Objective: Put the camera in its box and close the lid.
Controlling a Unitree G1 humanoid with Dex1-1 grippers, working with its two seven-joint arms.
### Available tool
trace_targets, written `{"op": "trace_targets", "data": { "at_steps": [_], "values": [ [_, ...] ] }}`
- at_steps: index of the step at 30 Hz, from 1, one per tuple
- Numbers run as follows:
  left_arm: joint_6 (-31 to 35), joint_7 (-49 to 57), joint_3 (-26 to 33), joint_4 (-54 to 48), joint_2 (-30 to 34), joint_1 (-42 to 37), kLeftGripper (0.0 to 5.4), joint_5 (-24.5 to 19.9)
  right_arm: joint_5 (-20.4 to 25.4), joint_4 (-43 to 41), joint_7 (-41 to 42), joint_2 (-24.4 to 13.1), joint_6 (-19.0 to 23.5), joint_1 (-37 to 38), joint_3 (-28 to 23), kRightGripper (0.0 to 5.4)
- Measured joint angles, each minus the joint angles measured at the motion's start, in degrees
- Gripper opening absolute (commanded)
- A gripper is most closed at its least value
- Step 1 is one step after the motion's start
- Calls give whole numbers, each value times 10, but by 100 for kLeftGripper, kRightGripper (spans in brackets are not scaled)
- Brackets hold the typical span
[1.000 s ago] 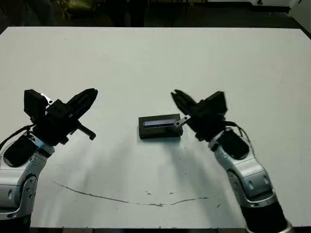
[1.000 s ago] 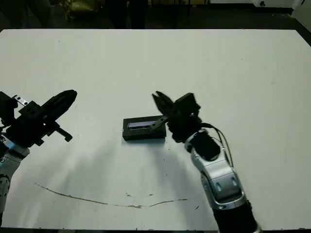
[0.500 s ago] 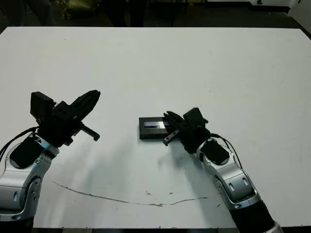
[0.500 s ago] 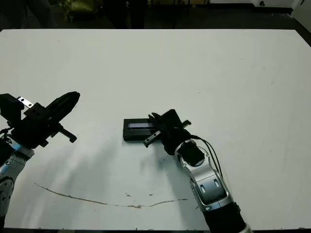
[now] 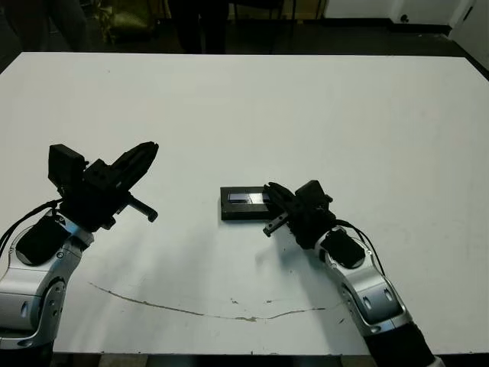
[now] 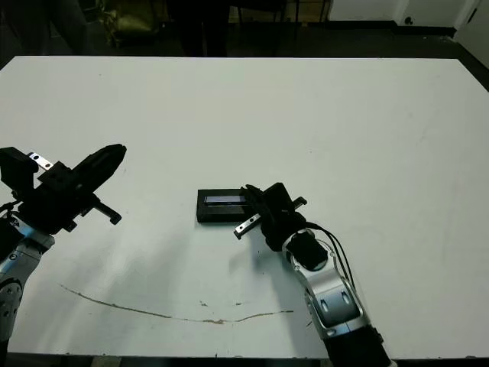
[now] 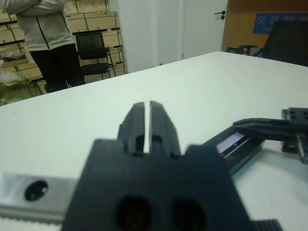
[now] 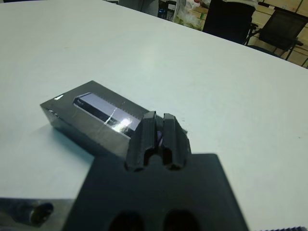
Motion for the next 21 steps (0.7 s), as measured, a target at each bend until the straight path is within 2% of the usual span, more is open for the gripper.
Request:
{"op": "trace_targets", "data": {
  "at_steps": [4, 7, 12, 17, 21],
  "values": [
    [0, 4, 0, -1, -1, 1, 2, -3, 28, -60, -2, 4, -3, 49, -24, 0],
    [0, 17, 0, -7, -6, 9, 2, -3, 59, -115, -18, 20, -19, 78, -66, 0],
    [-2, 45, 8, -25, -31, 33, 2, -15, 78, -196, -55, 24, -36, 87, -137, 0],
    [10, 107, 16, -78, -72, 87, 2, -25, 79, -196, -91, 26, -43, 113, -188, 0],
    [1, 155, 12, -99, -110, 128, 2, -13, 108, -146, -108, 58, -42, 123, -214, 0]
  ]
}}
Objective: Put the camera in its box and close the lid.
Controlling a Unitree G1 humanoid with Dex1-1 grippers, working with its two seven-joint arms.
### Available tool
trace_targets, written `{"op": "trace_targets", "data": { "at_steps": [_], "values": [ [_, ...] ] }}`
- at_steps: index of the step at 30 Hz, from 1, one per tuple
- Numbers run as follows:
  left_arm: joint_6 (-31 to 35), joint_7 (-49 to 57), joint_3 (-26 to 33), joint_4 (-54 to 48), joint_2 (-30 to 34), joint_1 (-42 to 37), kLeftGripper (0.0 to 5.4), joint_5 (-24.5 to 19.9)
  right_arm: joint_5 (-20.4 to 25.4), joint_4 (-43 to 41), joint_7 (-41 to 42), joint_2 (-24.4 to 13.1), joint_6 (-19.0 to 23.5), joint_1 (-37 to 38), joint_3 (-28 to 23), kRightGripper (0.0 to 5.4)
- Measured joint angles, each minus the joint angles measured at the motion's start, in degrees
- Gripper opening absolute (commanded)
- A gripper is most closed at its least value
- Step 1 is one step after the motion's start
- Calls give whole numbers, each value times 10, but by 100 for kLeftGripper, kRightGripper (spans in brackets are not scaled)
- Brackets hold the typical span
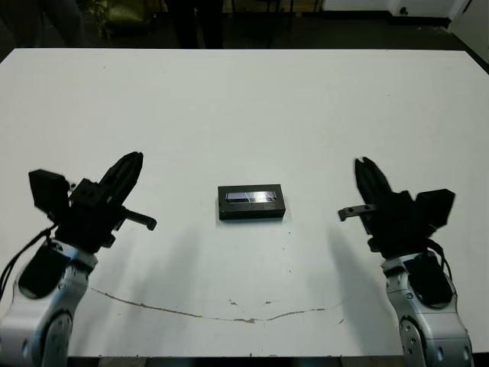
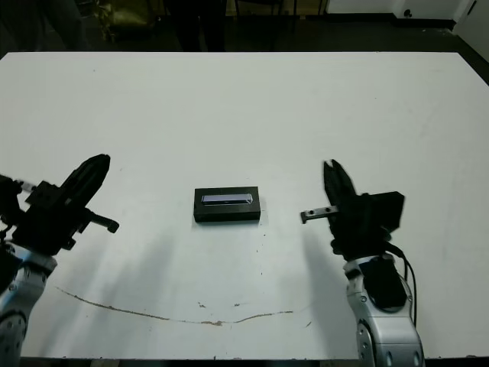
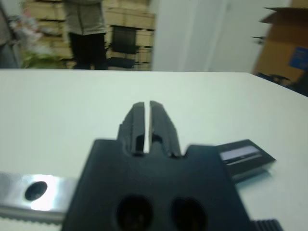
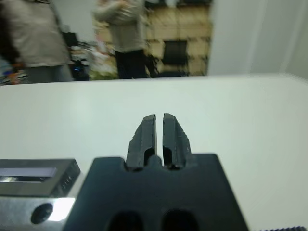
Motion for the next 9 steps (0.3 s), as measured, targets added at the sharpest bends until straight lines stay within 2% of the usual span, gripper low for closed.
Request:
{"op": "trace_targets", "data": {
  "at_steps": [4, 9],
  "values": [
    [-5, 38, -11, -12, -29, 23, 2, 16, 0, 60, -6, 17, -46, 4, -6, 0],
    [-9, 66, -19, -14, -44, 35, 2, 35, -38, 109, -15, 21, -87, 14, -1, 0]
  ]
}}
